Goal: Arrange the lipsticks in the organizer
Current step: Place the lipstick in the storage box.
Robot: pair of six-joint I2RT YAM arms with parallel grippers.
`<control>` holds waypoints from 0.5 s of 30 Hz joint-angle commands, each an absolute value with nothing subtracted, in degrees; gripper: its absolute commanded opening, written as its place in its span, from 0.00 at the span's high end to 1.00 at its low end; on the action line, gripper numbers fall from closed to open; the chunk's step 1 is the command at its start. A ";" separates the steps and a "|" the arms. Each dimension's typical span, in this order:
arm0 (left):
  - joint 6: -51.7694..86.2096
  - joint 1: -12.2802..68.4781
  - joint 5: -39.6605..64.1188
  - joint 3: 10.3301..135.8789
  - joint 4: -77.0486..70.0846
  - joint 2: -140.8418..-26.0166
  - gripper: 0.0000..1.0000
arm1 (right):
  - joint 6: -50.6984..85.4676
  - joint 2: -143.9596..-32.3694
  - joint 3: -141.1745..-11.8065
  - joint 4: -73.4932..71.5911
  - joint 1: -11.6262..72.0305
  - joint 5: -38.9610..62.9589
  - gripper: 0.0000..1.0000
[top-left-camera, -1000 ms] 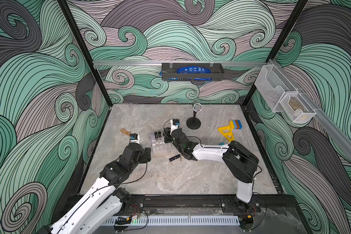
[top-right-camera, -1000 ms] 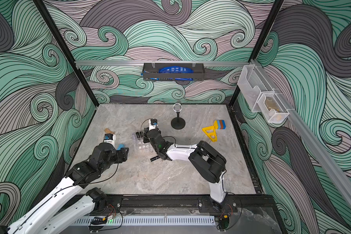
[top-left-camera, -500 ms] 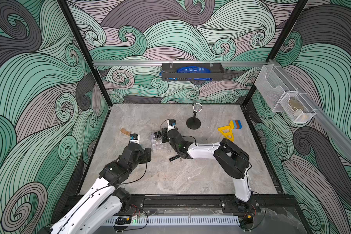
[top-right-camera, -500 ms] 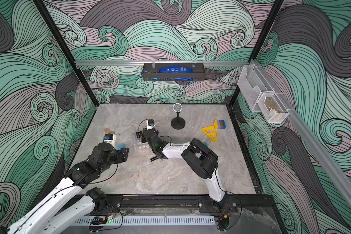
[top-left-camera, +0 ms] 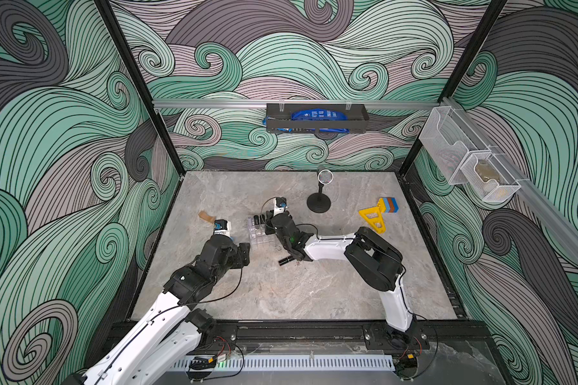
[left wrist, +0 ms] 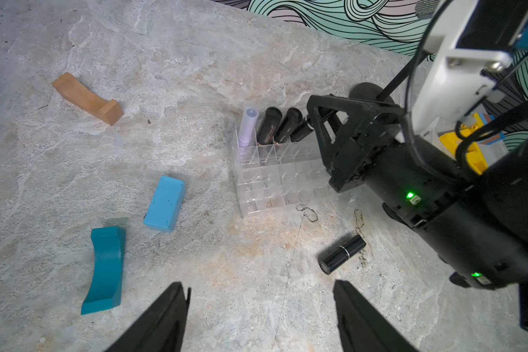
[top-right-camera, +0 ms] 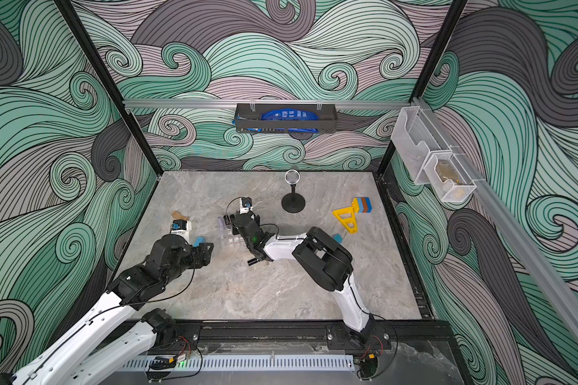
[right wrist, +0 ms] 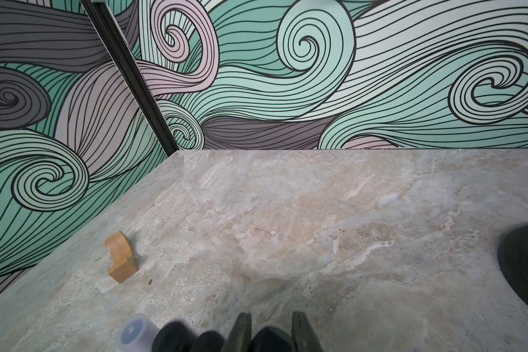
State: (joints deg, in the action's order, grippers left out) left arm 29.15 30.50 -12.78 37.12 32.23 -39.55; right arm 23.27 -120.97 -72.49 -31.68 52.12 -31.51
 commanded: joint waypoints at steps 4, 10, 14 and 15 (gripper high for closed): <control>29.23 29.99 -11.97 36.51 31.47 -40.02 0.23 | 22.31 -122.08 -73.21 -31.03 52.12 -33.03 0.85; 29.18 29.94 -11.98 36.48 31.53 -39.98 0.23 | 22.03 -122.27 -74.11 -29.89 52.41 -33.42 0.72; 29.11 29.94 -11.88 36.44 31.53 -39.96 0.24 | 22.43 -121.80 -74.85 -28.69 52.69 -33.24 0.63; 29.08 29.91 -11.88 36.43 31.47 -40.05 0.24 | 22.53 -121.64 -74.87 -28.55 52.68 -33.12 0.63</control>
